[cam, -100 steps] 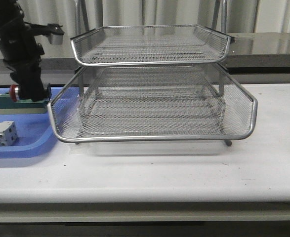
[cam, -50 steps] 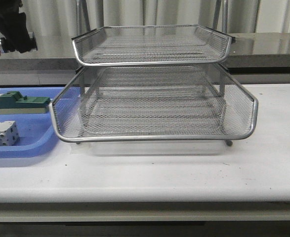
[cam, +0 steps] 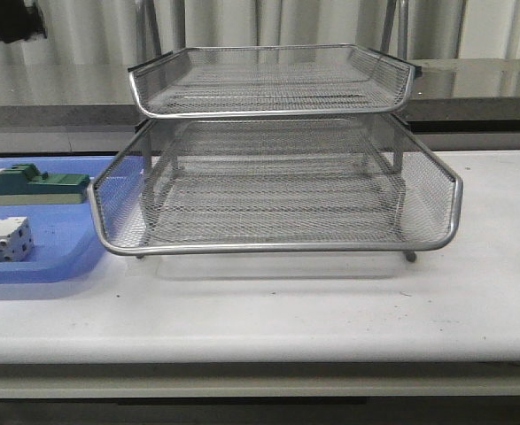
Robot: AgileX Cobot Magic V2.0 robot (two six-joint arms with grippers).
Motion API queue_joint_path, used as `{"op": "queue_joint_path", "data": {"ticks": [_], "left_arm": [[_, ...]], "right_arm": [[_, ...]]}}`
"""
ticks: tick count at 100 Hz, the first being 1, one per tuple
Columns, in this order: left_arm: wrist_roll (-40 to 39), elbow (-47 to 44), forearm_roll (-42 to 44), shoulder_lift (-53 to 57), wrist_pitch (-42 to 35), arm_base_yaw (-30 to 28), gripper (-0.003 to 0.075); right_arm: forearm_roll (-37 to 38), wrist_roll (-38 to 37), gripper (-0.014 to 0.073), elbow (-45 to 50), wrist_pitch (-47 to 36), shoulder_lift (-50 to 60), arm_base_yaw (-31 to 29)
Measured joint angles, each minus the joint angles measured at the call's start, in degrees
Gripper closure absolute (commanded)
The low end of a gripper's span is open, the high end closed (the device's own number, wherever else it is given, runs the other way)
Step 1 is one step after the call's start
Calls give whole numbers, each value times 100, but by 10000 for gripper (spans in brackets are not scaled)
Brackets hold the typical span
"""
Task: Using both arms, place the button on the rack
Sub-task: 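Lift the red push button with the left gripper toward the rack, then lower the button into the pulled-out middle tray and open the left gripper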
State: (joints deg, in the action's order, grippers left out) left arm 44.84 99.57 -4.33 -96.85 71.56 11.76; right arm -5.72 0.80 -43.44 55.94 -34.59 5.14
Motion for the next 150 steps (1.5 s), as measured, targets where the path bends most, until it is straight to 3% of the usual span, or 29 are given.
{"op": "queue_joint_path", "data": {"ticks": [30,57,102,116,128,135,150], "left_arm": [[-220,-416,-295,424,23,1286,713],[-233,-440,-374,-82,-46,2352,713],[-233,-440,-492,-1113,-1182,2679,697],[-233,-440,-581,-1276,-1123,2679,544],[-233,-440,-606,-1362,-1055,2679,302],[-236,-440,-606,-1367,-1045,2679,199],[-236,-440,-628,-1367,-1045,2679,163]], "right_arm": [[0,0,664,0,0,0,0],[0,0,664,0,0,0,0],[0,0,664,0,0,0,0],[0,0,664,0,0,0,0],[0,0,664,0,0,0,0],[0,0,664,0,0,0,0],[0,0,664,0,0,0,0]]}}
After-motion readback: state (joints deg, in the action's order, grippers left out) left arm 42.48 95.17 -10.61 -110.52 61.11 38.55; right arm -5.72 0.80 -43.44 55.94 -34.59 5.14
